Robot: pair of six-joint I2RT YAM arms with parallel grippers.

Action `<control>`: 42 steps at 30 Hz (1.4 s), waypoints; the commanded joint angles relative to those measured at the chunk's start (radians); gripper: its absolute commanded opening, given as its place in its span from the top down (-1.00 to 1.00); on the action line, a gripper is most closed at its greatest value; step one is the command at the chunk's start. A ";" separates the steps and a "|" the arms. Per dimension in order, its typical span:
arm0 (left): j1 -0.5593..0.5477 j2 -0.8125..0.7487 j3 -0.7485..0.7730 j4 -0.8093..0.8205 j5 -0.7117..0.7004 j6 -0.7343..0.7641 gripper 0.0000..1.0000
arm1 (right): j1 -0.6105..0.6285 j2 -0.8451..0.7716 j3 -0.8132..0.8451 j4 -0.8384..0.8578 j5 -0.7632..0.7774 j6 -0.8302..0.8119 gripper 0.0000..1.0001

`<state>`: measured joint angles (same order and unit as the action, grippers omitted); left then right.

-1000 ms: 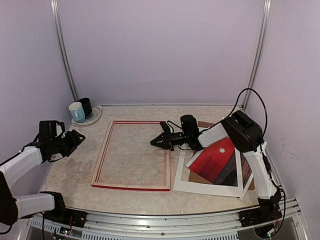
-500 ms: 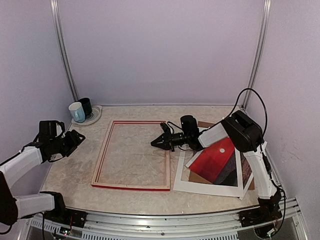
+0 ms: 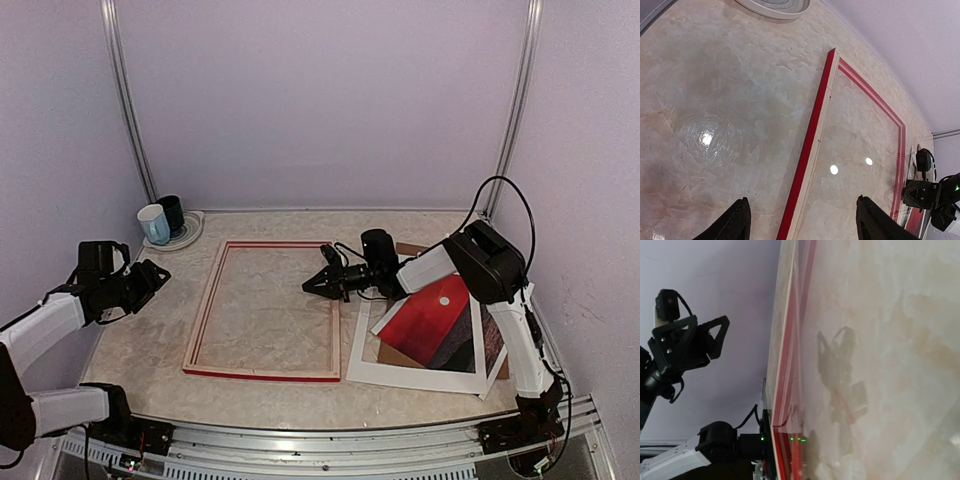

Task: Put the photo into the frame
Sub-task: Place the glass panel at the frame body.

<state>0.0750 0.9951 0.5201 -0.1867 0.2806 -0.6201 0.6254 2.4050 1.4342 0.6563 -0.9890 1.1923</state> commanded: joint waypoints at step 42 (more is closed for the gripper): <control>-0.006 -0.001 -0.011 0.009 -0.011 0.013 -0.43 | -0.017 -0.006 0.035 -0.044 -0.078 -0.063 0.93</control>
<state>0.0750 0.9951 0.5198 -0.1871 0.2802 -0.6205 0.6178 2.4050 1.4601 0.6170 -1.0370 1.1423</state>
